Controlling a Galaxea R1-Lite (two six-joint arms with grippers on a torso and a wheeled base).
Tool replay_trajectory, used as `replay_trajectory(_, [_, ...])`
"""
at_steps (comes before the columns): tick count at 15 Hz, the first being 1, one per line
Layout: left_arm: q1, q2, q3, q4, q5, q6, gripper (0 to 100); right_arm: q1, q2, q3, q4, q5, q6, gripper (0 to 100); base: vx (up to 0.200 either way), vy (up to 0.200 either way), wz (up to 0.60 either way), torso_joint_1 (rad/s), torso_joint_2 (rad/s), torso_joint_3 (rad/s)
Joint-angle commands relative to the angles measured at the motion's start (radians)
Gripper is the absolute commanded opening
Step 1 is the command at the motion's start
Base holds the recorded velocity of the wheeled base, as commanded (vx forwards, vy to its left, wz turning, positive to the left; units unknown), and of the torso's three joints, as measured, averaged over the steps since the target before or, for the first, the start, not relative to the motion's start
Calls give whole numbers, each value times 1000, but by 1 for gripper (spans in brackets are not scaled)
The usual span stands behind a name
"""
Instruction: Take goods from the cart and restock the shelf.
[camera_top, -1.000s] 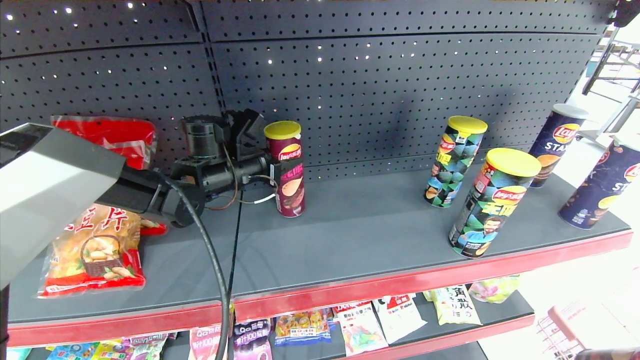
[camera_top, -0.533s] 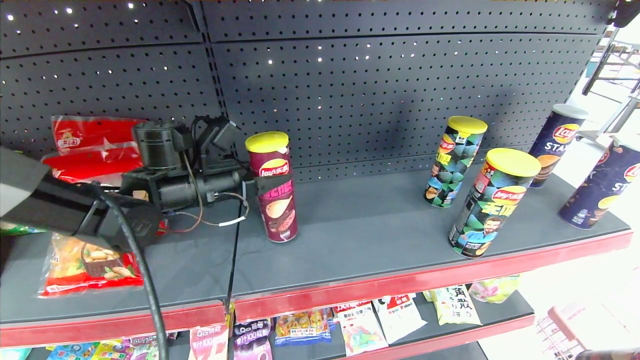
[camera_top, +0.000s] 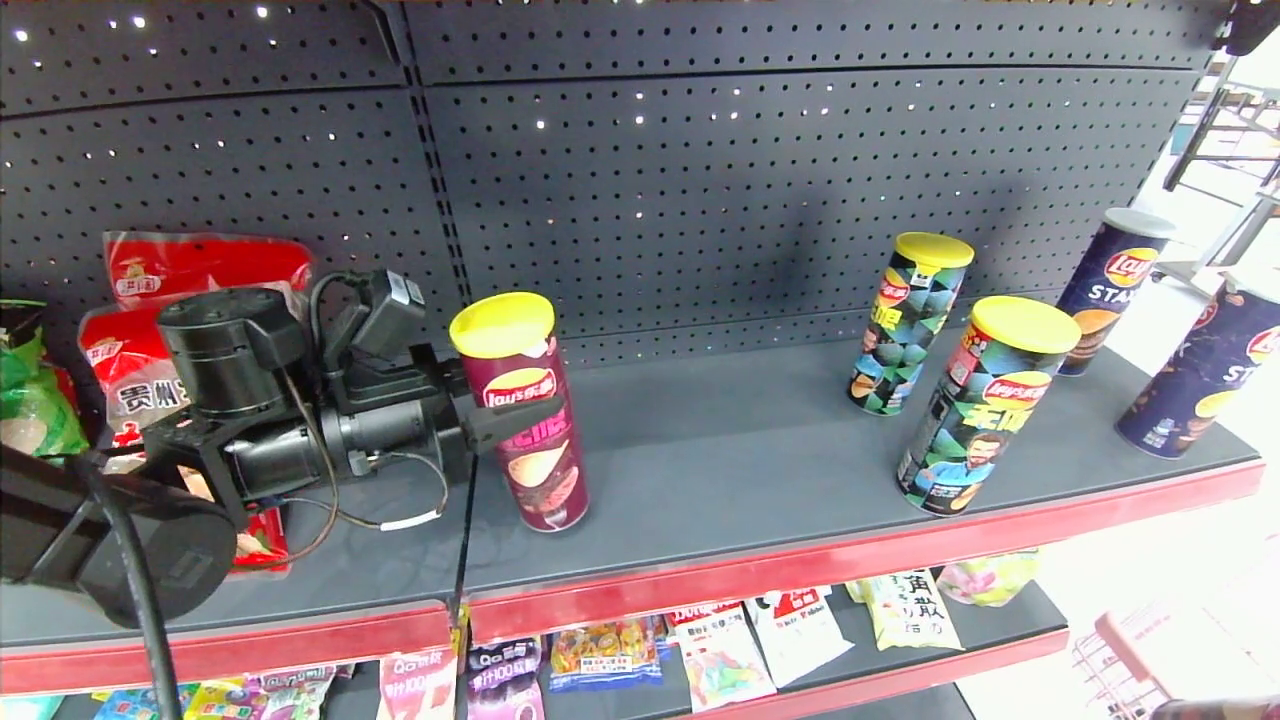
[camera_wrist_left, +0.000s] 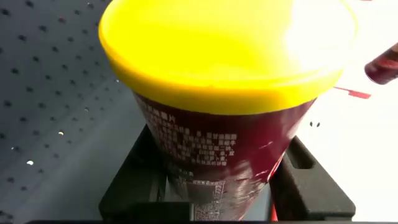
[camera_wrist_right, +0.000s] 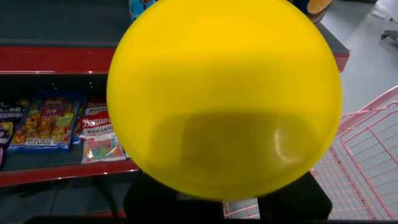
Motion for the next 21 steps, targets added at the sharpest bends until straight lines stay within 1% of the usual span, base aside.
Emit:
replay_trajectory(1, [-23, 17, 19, -8, 4, 0, 0, 0, 0, -1, 0, 0, 0, 0, 0, 0, 0, 0, 0, 0])
replay_trajectory(3, [-52, 41, 7, -12, 11, 0, 0, 0, 1, -1, 0, 0, 0, 0, 0, 0, 0, 0, 0, 0])
replay_trajectory(8, [-73, 97, -32, -15, 41, 1, 0, 0, 0, 1, 0, 0, 0, 0, 0, 0, 0, 0, 0, 0])
replay_trajectory(9, [-84, 98, -36, -15, 54, 1, 0, 0, 0, 2, 0, 0, 0, 0, 0, 0, 0, 0, 0, 0])
replay_trajectory(11, [-99, 97, -38, -15, 61, 1, 0, 0, -2, 5, 0, 0, 0, 0, 0, 0, 0, 0, 0, 0])
replay_trajectory(13, [-99, 113, -36, -16, 61, 3, 0, 0, -5, 5, 0, 0, 0, 0, 0, 0, 0, 0, 0, 0])
replay_trajectory(15, [-99, 112, -33, -45, 53, 7, 0, 0, -3, 5, 5, 0, 0, 0, 0, 0, 0, 0, 0, 0])
replay_trajectory(18, [-72, 110, -32, -50, 48, 7, 0, 0, -5, 4, 14, 0, 0, 0, 0, 0, 0, 0, 0, 0])
replay_trajectory(21, [-65, 101, -21, -51, 47, 7, 0, 0, -3, 5, 16, 0, 0, 0, 0, 0, 0, 0, 0, 0])
